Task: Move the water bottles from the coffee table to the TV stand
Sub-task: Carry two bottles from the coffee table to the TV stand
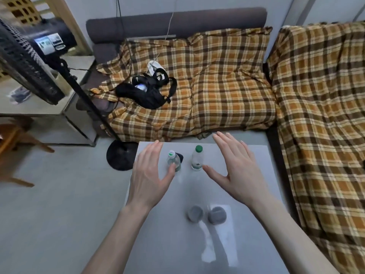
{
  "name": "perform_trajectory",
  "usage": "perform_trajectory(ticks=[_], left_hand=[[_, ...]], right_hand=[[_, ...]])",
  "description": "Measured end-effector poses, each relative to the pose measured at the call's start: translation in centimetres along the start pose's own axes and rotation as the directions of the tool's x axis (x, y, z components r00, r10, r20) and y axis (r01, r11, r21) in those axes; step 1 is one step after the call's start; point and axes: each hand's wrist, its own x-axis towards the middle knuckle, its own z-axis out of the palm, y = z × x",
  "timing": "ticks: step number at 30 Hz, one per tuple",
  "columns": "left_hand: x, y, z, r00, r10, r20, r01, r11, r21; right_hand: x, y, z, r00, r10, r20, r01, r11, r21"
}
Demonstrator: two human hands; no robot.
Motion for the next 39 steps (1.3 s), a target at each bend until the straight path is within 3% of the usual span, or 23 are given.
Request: perform_trajectory(ticks=[13, 20, 28, 39], left_hand=[[6.7, -8.1, 14.7, 0.977, -0.045, 0.211, 0.032, 0.997, 0.066], [7.9, -9.8, 18.6, 0.928, -0.102, 0.358, 0.046, 0.986, 0.161], [7.5, -9.8, 18.3, 0.921, -0.149, 0.359, 0.154, 0.988, 0.014], [3.4, -6.8, 9.9, 0.983, -0.110, 0.147, 0.134, 0.977, -0.166]], right_hand=[[8.7, 6.3, 17.0, 0.970, 0.038, 0.242, -0.019, 0.997, -0.080], [11.1, 7.9, 22.2, 0.903, 0.122, 0.413, -0.070, 0.988, -0.139], [10.0, 7.7, 22.7, 0.913, 0.238, 0.333, -0.240, 0.970, -0.036], [6.7, 2.9, 13.7, 0.986, 0.101, 0.135, -0.120, 0.983, 0.139]])
